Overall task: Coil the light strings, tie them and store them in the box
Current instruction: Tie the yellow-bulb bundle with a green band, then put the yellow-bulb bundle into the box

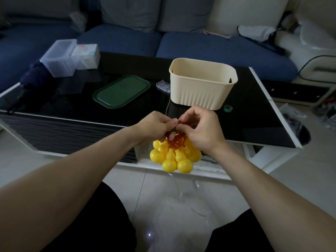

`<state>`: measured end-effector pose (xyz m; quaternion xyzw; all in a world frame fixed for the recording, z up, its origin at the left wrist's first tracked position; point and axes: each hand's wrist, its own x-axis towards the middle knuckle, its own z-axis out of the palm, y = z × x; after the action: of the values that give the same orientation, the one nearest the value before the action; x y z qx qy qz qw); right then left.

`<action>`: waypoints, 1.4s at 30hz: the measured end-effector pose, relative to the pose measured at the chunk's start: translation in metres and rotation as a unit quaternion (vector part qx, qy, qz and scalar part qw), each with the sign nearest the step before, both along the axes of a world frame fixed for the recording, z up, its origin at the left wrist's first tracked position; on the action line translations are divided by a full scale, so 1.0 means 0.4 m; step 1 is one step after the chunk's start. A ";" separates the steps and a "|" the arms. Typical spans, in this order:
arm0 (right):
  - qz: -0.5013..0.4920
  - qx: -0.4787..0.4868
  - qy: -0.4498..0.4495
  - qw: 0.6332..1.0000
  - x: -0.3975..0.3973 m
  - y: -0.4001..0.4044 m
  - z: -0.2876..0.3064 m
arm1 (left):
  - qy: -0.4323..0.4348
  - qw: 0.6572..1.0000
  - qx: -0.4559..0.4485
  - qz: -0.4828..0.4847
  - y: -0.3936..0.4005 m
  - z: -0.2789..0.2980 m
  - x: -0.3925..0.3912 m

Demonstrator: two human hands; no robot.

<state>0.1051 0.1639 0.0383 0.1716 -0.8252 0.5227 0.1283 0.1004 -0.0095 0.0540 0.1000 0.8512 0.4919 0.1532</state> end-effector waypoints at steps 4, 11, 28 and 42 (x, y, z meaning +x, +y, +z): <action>0.017 -0.039 0.009 0.999 0.007 0.001 0.005 | -0.009 0.998 0.021 -0.056 -0.021 0.010 -0.001; 0.059 -0.014 -0.030 0.998 0.006 0.010 0.006 | 0.021 0.998 -0.010 -0.059 -0.006 0.002 0.002; 0.007 -0.028 0.035 0.999 0.000 0.049 0.018 | -0.135 0.970 0.200 -0.004 0.049 0.022 0.012; -0.219 -0.135 0.055 0.965 -0.034 0.139 0.025 | 0.103 0.966 0.178 0.157 0.115 0.171 -0.159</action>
<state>0.0913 0.2196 0.0485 -0.0042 -0.7562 0.5779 0.3069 0.0368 0.0366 0.1224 0.0411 0.7664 0.6401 -0.0346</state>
